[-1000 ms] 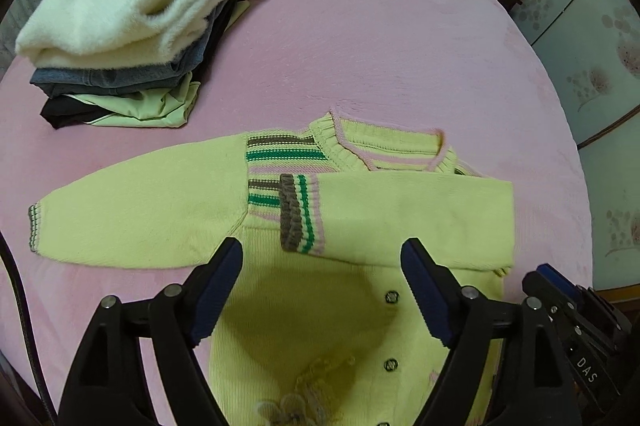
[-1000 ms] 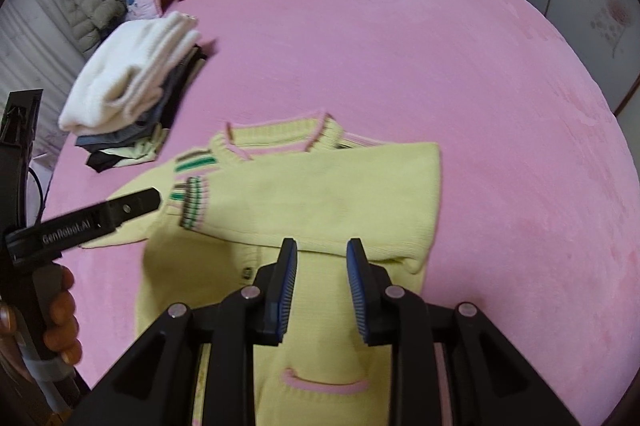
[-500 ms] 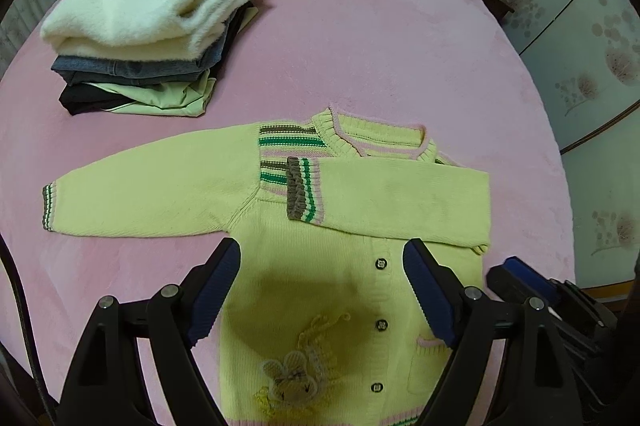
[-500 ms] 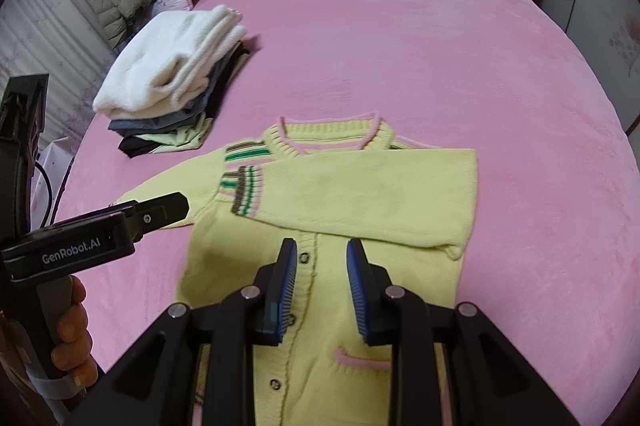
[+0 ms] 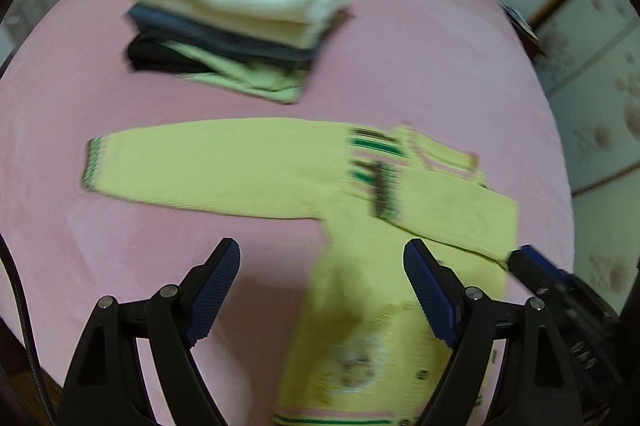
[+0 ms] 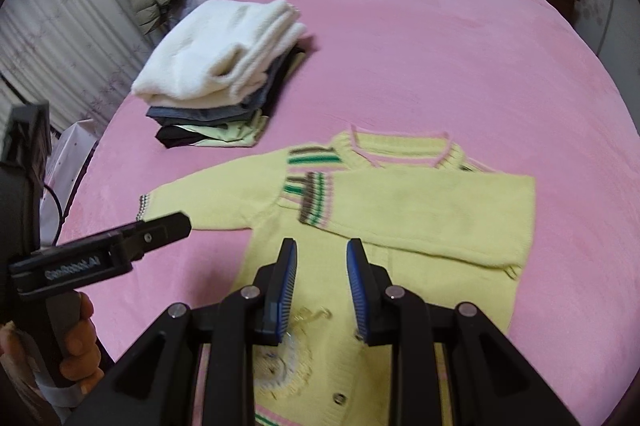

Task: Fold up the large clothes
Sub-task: 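Grasp the other sleeve cuff with the left gripper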

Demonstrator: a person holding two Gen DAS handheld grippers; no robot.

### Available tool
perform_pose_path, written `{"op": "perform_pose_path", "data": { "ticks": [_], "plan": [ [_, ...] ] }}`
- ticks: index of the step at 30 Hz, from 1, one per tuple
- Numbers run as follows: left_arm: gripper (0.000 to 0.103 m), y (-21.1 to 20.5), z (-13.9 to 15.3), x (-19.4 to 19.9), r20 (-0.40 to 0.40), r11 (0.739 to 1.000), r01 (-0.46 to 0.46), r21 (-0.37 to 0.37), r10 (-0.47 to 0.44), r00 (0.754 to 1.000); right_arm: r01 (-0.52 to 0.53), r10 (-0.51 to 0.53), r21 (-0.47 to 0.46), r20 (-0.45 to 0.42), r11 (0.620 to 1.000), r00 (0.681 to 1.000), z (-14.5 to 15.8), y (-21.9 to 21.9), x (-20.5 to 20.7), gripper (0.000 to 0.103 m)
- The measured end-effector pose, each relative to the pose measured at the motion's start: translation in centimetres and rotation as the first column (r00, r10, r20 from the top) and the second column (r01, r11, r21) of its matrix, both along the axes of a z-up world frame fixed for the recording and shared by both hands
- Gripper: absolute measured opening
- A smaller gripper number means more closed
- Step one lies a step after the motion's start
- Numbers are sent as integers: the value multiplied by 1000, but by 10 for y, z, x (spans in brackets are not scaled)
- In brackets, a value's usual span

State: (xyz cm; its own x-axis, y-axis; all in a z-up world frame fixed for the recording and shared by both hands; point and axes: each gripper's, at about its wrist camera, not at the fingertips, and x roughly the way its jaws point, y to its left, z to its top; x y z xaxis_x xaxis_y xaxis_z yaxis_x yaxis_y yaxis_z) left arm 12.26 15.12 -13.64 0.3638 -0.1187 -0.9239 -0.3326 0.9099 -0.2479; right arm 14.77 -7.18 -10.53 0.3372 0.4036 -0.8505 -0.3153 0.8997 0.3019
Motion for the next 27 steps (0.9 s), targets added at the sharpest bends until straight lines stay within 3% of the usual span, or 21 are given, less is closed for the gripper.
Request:
{"op": "perform_pose_path", "data": {
  "ticks": [4, 7, 12, 17, 21, 23, 25, 27],
  "plan": [
    [83, 53, -22, -12, -16, 992, -129, -16, 129, 992, -26, 26, 2, 21, 1000, 999, -2, 25, 10, 26],
    [83, 95, -49, -21, -31, 971, -235, -53, 234, 972, -42, 42, -6, 30, 999, 999, -11, 45, 18, 26],
    [83, 154, -102, -34, -78, 897, -413, -160, 405, 911, -59, 59, -13, 3, 998, 998, -33, 75, 27, 26],
    [83, 174, -129, -39, -72, 840, -481, -250, 480, 875, -76, 75, -23, -34, 997, 997, -51, 94, 27, 26],
    [82, 177, -137, -28, -27, 841, -475, -260, 485, 874, -86, 84, -33, -58, 996, 995, -63, 105, 26, 26],
    [66, 177, -136, -20, -1, 853, -463, -243, 477, 879, -84, 82, -35, -66, 996, 994, -67, 108, 27, 26],
    [22, 178, -134, -11, 2, 864, -454, -218, 466, 885, -80, 77, -36, -72, 996, 994, -70, 110, 27, 26],
    [12, 179, -132, -5, 5, 864, -456, -216, 468, 884, -72, 68, -38, -78, 997, 995, -73, 111, 26, 26]
  ]
}}
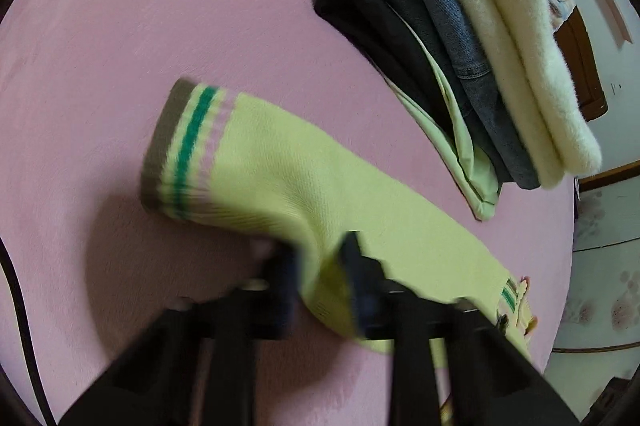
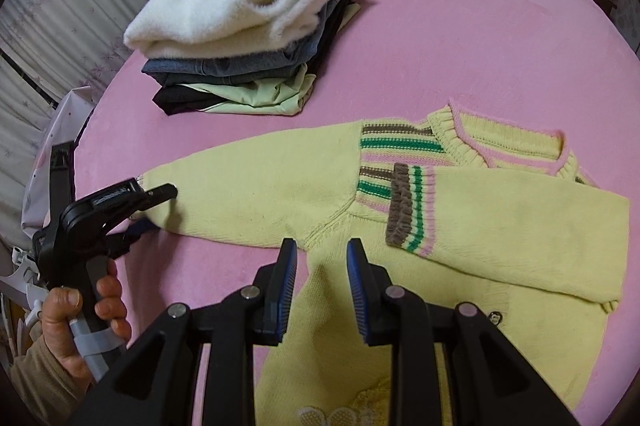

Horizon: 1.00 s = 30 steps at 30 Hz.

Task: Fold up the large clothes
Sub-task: 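Grasp the other sleeve cuff with the left gripper, then fold the held sleeve across the cardigan front with the left gripper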

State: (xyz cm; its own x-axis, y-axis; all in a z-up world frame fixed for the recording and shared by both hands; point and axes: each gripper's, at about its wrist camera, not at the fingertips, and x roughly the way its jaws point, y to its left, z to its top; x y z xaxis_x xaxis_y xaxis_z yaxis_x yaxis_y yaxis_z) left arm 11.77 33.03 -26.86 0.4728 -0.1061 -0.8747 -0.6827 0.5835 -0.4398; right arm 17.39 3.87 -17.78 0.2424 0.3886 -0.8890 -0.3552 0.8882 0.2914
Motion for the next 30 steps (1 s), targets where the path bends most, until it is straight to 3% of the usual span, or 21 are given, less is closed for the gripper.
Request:
{"op": "perform_pose_path", "data": {
  "ticks": [3, 7, 11, 14, 17, 21, 22, 25, 27, 30],
  "plan": [
    [10, -9, 20, 5, 29, 998, 18, 54, -20, 999, 14, -14, 1, -7, 1000, 1000, -1, -2, -1, 26],
    [10, -44, 66, 13, 119, 982, 115, 147, -133, 984, 37, -37, 1, -13, 999, 999, 0, -13, -2, 26],
    [10, -101, 111, 25, 211, 947, 254, 195, -294, 932, 70, -70, -1, -10, 998, 998, 3, -34, -5, 26],
    [10, -157, 126, 45, 244, 904, 375, 204, -418, 875, 117, -117, -6, -1, 993, 993, 3, -64, -7, 26],
    [11, -207, 120, 63, 225, 848, 486, 210, -526, 820, 171, -171, -17, 1, 985, 985, 2, -95, -2, 26],
    [39, -263, 86, 78, 103, 762, 616, 200, -642, 760, 246, -247, -47, -12, 968, 969, -4, -141, 5, 26],
    [46, -269, 82, 79, 83, 750, 631, 195, -654, 752, 258, -259, -51, -17, 965, 966, -5, -150, 5, 26],
    [48, -279, 68, 76, 28, 739, 652, 170, -665, 746, 280, -282, -58, -24, 958, 959, -7, -172, 5, 26],
    [51, -276, 69, 69, 27, 749, 643, 159, -655, 756, 287, -289, -51, -23, 957, 957, -6, -181, 5, 26],
    [63, -263, 74, 54, 30, 773, 612, 170, -624, 781, 290, -291, -24, -31, 957, 956, -5, -184, 6, 26]
  ]
}}
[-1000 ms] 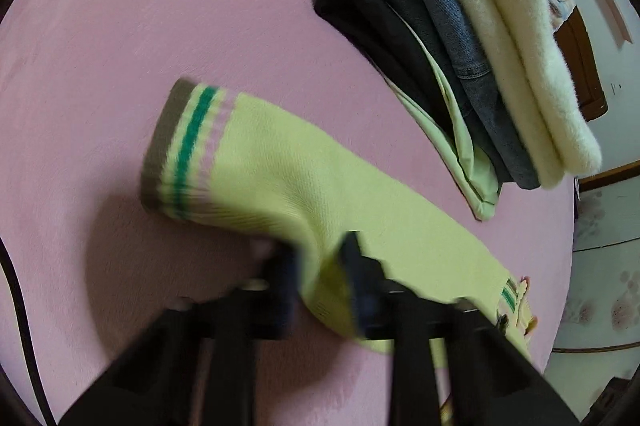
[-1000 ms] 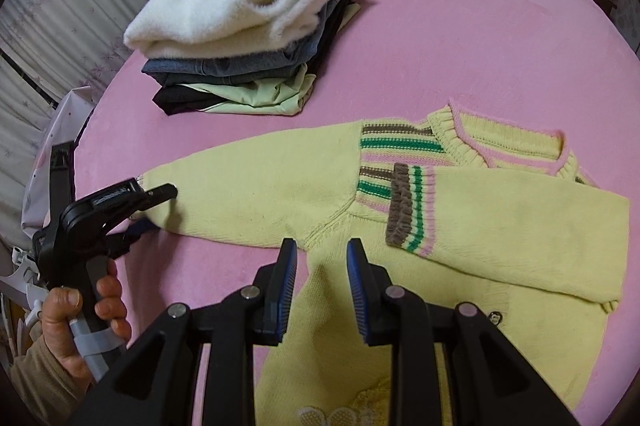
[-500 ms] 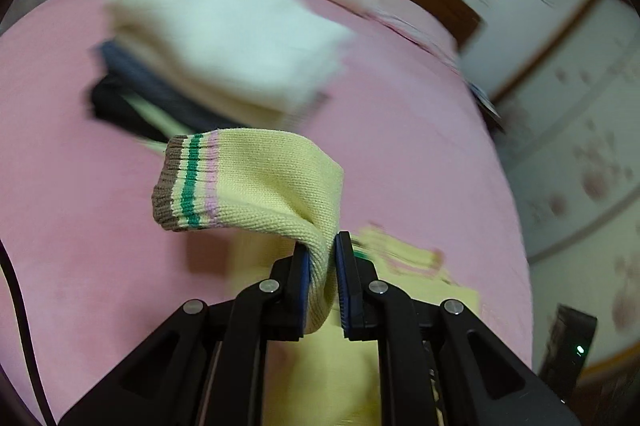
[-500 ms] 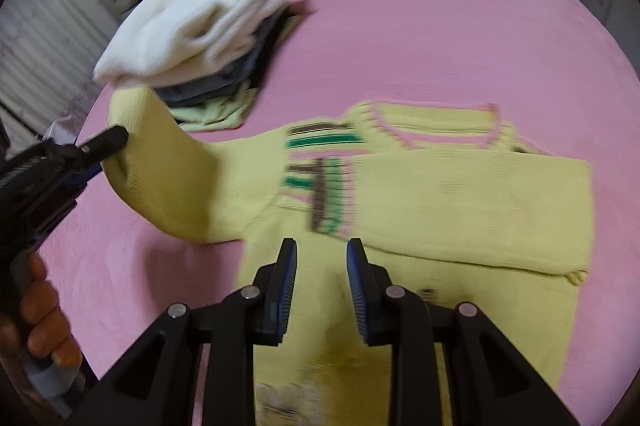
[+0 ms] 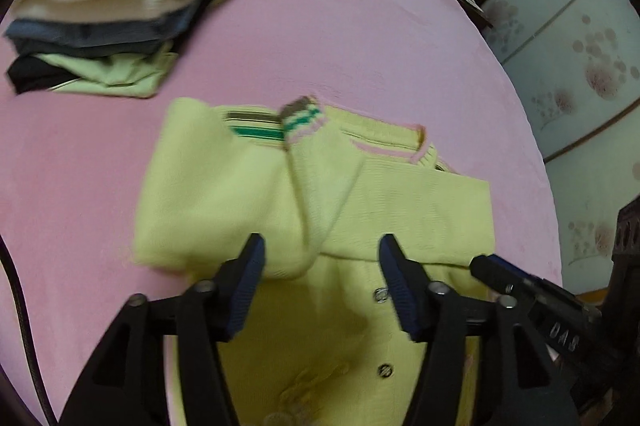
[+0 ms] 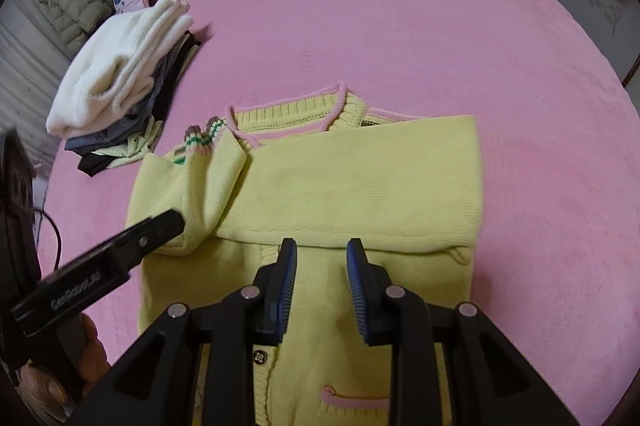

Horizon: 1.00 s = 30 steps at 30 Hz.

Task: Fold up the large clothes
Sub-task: 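Fold the held sleeve across the cardigan front with the left gripper, then grasp the folded sleeve cuff with the right gripper and lay it flat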

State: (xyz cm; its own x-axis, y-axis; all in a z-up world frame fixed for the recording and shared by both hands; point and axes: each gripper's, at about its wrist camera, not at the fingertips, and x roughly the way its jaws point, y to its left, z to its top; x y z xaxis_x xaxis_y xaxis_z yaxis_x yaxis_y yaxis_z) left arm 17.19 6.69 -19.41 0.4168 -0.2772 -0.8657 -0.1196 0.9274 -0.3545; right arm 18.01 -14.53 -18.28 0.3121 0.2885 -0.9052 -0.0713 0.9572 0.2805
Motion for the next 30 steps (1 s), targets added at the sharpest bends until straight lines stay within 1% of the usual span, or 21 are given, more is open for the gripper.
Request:
{"op": "perform_pose_path", "data": {
  "ticks": [1, 4, 8, 11, 12, 14, 15, 19, 22, 26, 27, 28, 30],
  "plan": [
    [66, 9, 3, -11, 6, 1000, -17, 8, 17, 1000, -2, 2, 11, 0, 1000, 1000, 0, 0, 1, 26],
    [67, 27, 2, -27, 4, 997, -56, 47, 56, 998, -28, 27, 40, 15, 999, 1000, 6, 8, 5, 26],
    [67, 50, -14, -36, -50, 990, -101, 100, 106, 993, -109, 105, 76, 55, 991, 993, 17, 38, 21, 26],
    [67, 70, -24, -40, -69, 983, -164, 83, 169, 983, -175, 169, 78, 81, 982, 982, 23, 65, 34, 26],
    [67, 76, -26, -40, -63, 979, -189, 70, 194, 979, -205, 199, 73, 87, 976, 976, 23, 78, 41, 26],
    [67, 86, -24, -36, -47, 972, -230, 49, 232, 972, -232, 226, 66, 88, 970, 970, 19, 96, 51, 29],
    [67, 87, -24, -34, -43, 970, -239, 44, 241, 970, -242, 236, 66, 81, 968, 968, 16, 103, 57, 32],
    [67, 98, -28, -16, -47, 965, -261, 17, 262, 964, -254, 251, 58, 44, 966, 967, -2, 130, 76, 32],
    [67, 101, -33, -9, -61, 969, -248, 19, 249, 967, -244, 244, 46, 2, 969, 970, -19, 145, 91, 32],
    [67, 100, -40, -1, -73, 973, -229, 32, 231, 970, -233, 232, -5, -77, 972, 970, -44, 160, 105, 32],
    [67, 98, -43, 1, -77, 974, -226, 30, 227, 971, -240, 238, -13, -91, 971, 967, -48, 163, 106, 25],
    [67, 97, -44, 2, -80, 974, -223, 29, 224, 971, -246, 244, -14, -92, 969, 965, -50, 164, 107, 10],
    [67, 94, -50, 10, -85, 977, -213, 29, 215, 973, -265, 262, -21, -80, 964, 962, -48, 164, 106, 10]
  ]
}}
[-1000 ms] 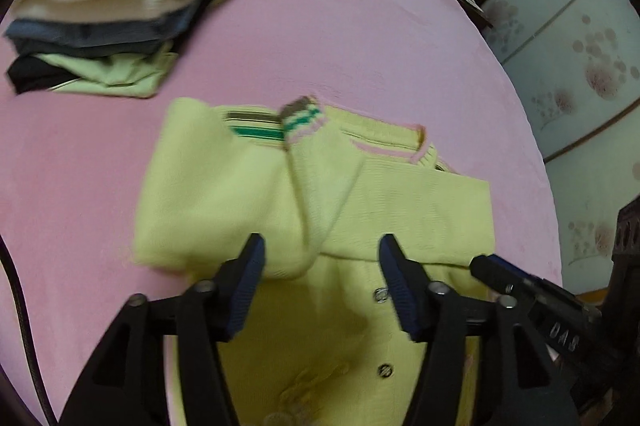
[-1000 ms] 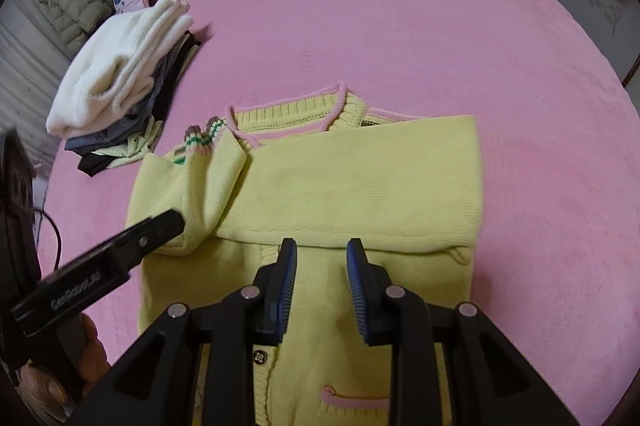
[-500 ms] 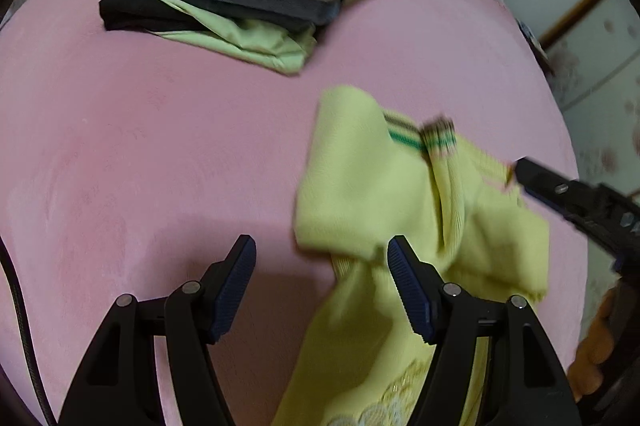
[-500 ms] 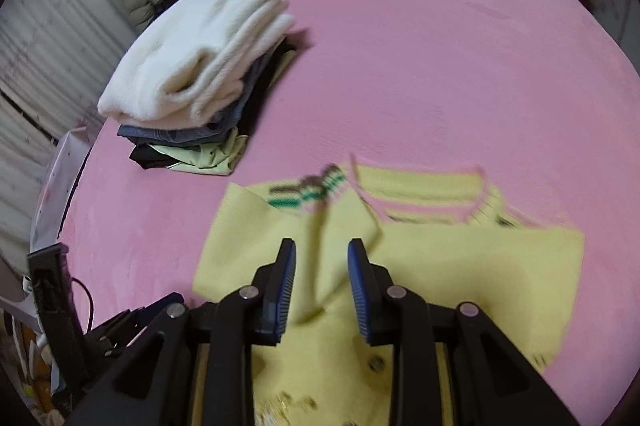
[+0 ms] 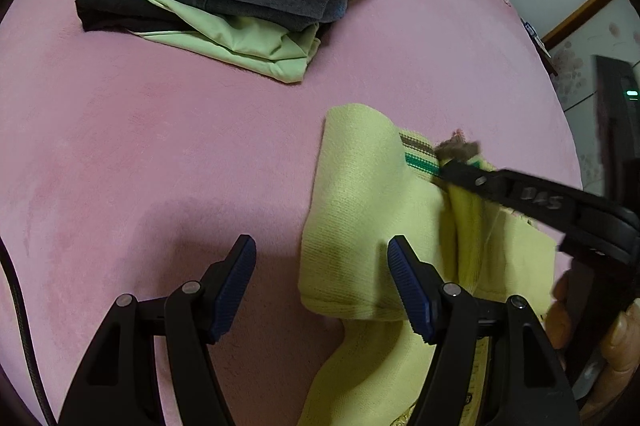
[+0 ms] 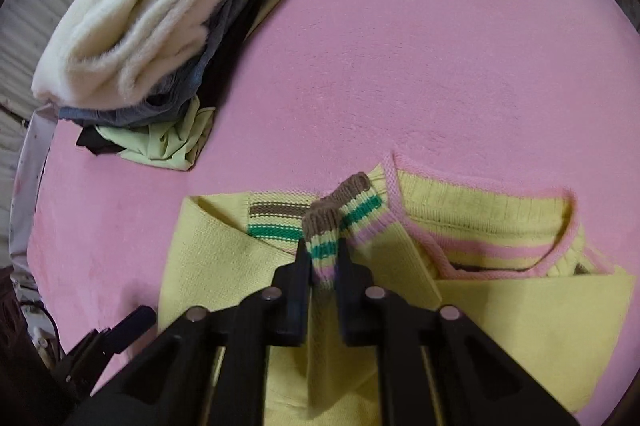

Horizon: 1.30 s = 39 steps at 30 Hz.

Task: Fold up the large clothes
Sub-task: 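Grasp the folded sleeve cuff with the right gripper and lay it flat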

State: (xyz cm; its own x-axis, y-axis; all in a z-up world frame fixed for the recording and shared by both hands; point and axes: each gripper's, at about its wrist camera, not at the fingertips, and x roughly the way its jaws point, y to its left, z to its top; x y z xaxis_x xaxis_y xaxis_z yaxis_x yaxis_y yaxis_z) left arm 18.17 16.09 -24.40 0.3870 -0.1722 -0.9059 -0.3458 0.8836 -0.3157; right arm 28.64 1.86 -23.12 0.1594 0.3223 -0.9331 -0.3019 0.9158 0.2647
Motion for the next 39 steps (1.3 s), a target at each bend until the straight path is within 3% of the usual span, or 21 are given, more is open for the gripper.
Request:
{"op": "perform_pose_path", "data": {
  "ticks": [5, 10, 14, 17, 20, 25, 29, 35, 36, 37, 38, 39],
  "plan": [
    [67, -12, 0, 6, 8, 999, 43, 8, -43, 999, 31, -38, 46, 155, 998, 987, 43, -35, -17, 10],
    [67, -31, 0, 13, 15, 996, 90, 13, -91, 996, 183, -196, 76, 263, 980, 945, 74, -112, -53, 10],
    [67, -48, -1, 15, 8, 990, 137, 25, -137, 991, 303, -307, 55, 234, 951, 922, 59, -163, -87, 11],
    [67, -61, -4, 19, -9, 982, 183, 52, -183, 983, 336, -332, -7, 121, 942, 935, 29, -187, -102, 16],
    [67, -68, -5, 21, -20, 974, 213, 72, -212, 977, 353, -353, -12, 17, 935, 936, 8, -201, -112, 19],
    [67, -64, -2, 23, -12, 974, 213, 78, -213, 977, 390, -393, 44, 99, 920, 914, 29, -222, -111, 39],
    [67, -58, -4, 34, -7, 977, 198, 83, -199, 980, 398, -399, 34, 100, 917, 911, 28, -229, -93, 41],
    [67, -51, -16, 56, -10, 978, 196, 78, -195, 981, 347, -347, 11, 69, 938, 935, 2, -223, -70, 40],
    [61, -52, -18, 61, -9, 979, 193, 69, -193, 981, 334, -334, 7, 69, 942, 940, 0, -221, -70, 30],
    [50, -53, -17, 64, 4, 979, 196, 55, -196, 981, 322, -321, 3, 77, 947, 944, 1, -221, -71, 12],
    [28, -52, -16, 65, 9, 979, 201, 46, -201, 979, 302, -301, 5, 80, 953, 950, 3, -220, -70, 12],
    [24, -58, -16, 69, 12, 978, 201, 49, -202, 979, 296, -296, 15, 85, 955, 951, 5, -218, -69, 11]
  ]
}}
